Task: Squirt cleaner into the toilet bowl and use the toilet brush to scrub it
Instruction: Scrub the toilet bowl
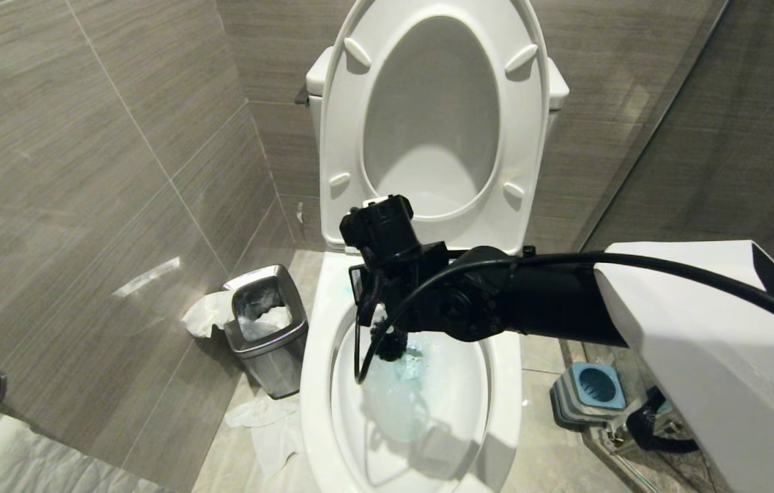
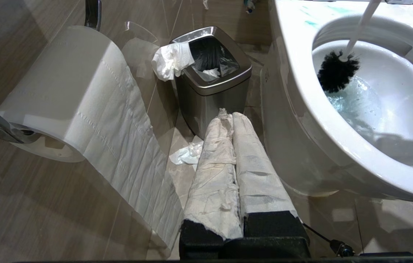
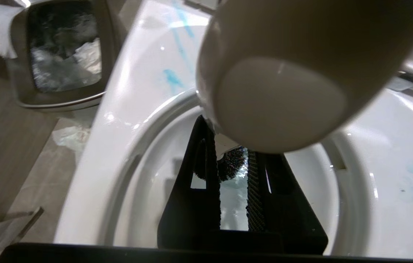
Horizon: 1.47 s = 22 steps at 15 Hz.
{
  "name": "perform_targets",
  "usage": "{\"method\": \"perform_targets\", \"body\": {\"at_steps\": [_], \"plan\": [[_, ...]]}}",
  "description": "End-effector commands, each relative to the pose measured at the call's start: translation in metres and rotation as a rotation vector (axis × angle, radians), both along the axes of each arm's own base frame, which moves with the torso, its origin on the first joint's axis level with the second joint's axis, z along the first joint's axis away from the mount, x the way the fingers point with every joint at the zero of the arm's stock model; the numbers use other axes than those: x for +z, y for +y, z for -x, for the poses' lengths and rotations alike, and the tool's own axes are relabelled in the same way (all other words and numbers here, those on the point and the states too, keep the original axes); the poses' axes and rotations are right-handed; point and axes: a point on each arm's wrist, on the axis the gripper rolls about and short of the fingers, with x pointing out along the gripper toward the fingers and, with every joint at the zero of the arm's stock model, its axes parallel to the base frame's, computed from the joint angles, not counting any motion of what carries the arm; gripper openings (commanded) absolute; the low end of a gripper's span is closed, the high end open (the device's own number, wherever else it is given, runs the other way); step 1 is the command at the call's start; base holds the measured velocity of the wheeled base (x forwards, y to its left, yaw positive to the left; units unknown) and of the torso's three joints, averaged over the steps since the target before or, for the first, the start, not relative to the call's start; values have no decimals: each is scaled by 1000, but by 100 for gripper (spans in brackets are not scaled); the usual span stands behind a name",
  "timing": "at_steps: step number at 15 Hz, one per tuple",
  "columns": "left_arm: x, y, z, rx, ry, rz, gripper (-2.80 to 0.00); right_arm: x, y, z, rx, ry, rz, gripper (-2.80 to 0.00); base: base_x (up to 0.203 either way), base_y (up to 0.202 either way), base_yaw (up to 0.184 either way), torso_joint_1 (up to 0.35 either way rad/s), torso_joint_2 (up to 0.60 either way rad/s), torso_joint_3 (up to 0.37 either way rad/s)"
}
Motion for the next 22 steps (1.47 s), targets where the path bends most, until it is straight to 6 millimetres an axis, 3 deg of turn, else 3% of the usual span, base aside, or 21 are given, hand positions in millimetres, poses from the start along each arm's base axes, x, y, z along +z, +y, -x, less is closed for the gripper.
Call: {"method": "perform_targets", "body": {"at_steps": [1,7,9,13,18,22], "plan": [[0,0,0,0,2,0,-280,-2,15,15,40,2,0,-280,0,0,0,0,0,0],[0,0,0,0,2,0,-280,20,30,58,133,9,-4,-280,0,0,0,0,0,0],[0,0,0,0,2,0,-280,24,28,75,147,53,8,-280,0,0,0,0,0,0],[-1,0,0,0,3,0,-280,14,14,112,160,171,45,-280,0,0,0,0,0,0],[-1,0,0,0,3,0,-280,16,-43,147,133,240,94,-280,0,0,0,0,0,0],[-1,0,0,0,2,0,-280,27,-100,141,29,246,91,-280,0,0,0,0,0,0]]}}
